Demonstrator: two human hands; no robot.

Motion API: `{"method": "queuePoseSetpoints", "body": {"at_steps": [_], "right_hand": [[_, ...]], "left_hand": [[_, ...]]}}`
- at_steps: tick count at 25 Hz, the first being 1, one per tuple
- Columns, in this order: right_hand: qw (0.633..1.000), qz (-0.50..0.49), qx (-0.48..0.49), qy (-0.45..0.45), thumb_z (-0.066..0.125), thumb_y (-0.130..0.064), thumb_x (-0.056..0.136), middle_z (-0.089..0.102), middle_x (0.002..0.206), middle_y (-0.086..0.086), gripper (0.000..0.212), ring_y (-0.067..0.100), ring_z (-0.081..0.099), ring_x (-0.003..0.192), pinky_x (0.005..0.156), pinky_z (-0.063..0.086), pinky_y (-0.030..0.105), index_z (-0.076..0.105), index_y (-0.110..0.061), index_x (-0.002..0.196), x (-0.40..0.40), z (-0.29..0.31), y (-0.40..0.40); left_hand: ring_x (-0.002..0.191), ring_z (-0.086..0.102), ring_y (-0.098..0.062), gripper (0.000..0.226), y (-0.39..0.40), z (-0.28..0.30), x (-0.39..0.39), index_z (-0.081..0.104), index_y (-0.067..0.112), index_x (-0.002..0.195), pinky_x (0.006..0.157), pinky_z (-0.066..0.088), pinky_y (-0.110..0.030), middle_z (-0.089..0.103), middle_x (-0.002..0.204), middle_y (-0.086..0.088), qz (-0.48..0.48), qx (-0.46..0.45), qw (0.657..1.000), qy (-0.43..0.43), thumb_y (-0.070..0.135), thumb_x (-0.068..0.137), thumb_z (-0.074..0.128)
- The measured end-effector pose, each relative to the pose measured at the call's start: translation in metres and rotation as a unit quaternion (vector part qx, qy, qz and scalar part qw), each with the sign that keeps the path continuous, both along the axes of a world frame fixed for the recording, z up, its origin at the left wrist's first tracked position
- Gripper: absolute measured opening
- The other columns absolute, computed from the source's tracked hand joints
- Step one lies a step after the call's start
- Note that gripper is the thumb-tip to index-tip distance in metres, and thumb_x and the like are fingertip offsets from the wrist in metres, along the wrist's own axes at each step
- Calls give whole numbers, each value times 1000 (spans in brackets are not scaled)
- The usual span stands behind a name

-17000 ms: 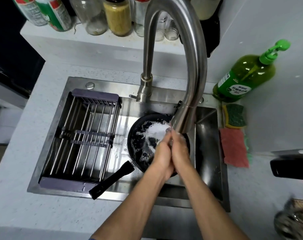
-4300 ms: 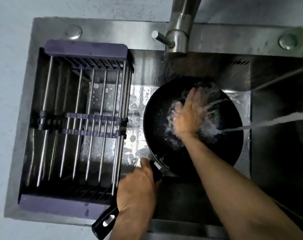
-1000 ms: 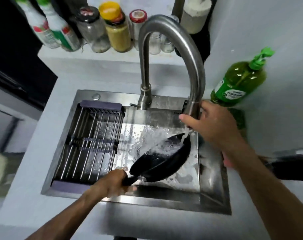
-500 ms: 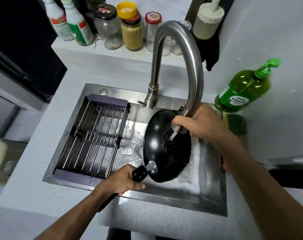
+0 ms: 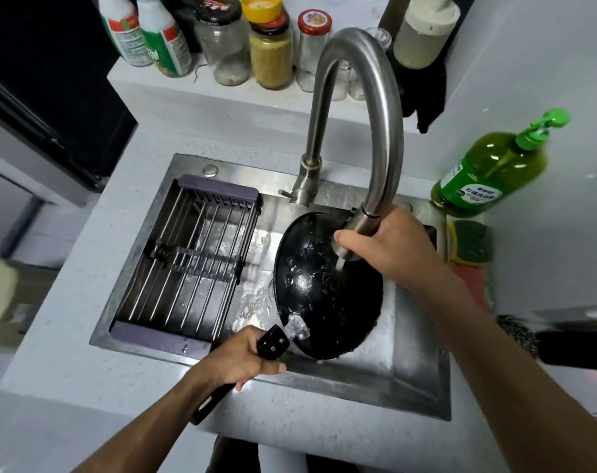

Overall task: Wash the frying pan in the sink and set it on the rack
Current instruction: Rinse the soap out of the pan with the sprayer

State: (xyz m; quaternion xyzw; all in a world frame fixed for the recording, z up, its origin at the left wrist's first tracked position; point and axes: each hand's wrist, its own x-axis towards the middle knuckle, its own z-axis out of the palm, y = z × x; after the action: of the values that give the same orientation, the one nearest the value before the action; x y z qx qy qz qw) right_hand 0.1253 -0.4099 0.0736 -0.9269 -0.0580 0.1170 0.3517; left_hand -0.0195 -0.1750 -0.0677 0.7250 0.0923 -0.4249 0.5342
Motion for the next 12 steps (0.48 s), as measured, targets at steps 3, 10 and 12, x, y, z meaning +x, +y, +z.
{"method": "queuePoseSetpoints", "body": {"at_steps": [3,10,12], "right_hand": [[996,-46,65,-42,73,-54,78,65,65,-19,15,-1,58,56,60,53,23,64,-42,79,-17,-30,-12],[997,44,-60,13,28,-50,102,25,164,1,56,25,20,151,123,13,48,35,-27,153,-71,-151,34],[993,-65,-48,84,39,-54,98,35,159,5,56,31,30,146,120,24,50,39,-31,149,-24,-154,24]], "left_hand": [[32,34,-16,26,-9,-4,-7,59,5,73,35,32,-23,39,47,-6,19,-9,1000,8,18,77,81],[30,34,-18,34,-41,-25,-10,52,13,61,36,32,-23,42,43,-8,39,-63,997,21,20,76,82],[30,35,-18,38,-47,-25,-14,50,17,57,36,33,-23,43,43,-9,33,-64,997,27,24,74,83]]}}
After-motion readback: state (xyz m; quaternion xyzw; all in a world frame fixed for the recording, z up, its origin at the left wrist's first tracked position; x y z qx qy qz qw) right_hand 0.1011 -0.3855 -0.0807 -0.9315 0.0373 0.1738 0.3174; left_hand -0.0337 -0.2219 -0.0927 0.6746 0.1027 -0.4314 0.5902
